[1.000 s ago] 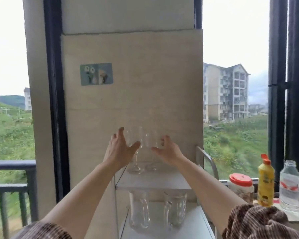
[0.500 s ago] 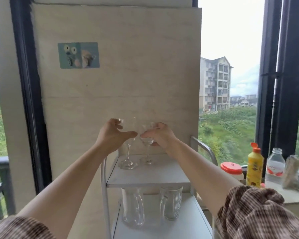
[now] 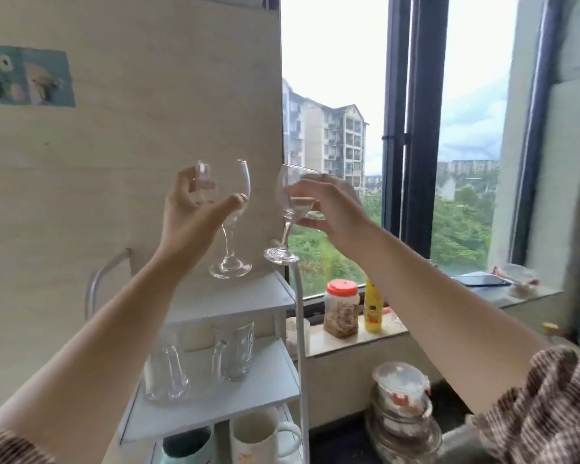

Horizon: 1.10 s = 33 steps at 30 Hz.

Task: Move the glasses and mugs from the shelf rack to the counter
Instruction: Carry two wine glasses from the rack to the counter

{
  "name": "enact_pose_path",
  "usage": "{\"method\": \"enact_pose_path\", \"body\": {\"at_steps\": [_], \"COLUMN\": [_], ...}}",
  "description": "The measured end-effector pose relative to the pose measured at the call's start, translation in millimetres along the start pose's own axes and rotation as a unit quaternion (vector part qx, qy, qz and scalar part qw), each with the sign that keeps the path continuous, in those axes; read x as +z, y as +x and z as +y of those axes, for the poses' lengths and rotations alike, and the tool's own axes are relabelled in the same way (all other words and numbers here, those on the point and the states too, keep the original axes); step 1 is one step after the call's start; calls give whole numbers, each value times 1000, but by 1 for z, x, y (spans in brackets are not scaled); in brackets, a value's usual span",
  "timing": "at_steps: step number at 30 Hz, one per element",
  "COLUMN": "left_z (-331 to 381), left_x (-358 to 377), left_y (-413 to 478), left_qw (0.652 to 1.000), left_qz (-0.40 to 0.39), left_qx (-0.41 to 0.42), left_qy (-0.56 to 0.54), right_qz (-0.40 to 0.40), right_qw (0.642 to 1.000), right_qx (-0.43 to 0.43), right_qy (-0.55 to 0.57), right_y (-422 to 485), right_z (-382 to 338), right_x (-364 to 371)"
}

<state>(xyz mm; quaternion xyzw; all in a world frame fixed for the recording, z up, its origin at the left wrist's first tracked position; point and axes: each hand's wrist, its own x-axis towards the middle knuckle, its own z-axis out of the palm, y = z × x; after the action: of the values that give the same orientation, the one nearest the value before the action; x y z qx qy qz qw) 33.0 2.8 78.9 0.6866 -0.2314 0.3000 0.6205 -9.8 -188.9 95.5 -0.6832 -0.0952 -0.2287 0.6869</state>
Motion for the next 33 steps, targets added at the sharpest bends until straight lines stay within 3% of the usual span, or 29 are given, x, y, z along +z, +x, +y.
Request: {"method": "enact_pose_path", "body": {"at_steps": [9,18,33], "left_z": [64,143,274], "left_x": [155,346,637], "left_y": [-114,-297,-546], "left_qw": [984,926,814], "left_qz": [-171,-348,-536], "left_qx": [-17,-87,-120], "left_qy": [-52,-120,-190], "right_qz": [141,233,492], "right_qw": [986,952,814], "right_qx": [60,126,193], "right_qy": [-71,-151,-241], "right_y": [-137,-314,-555], "right_z": [-12,-44,-72], "right_x": [-182,-396,-678]}}
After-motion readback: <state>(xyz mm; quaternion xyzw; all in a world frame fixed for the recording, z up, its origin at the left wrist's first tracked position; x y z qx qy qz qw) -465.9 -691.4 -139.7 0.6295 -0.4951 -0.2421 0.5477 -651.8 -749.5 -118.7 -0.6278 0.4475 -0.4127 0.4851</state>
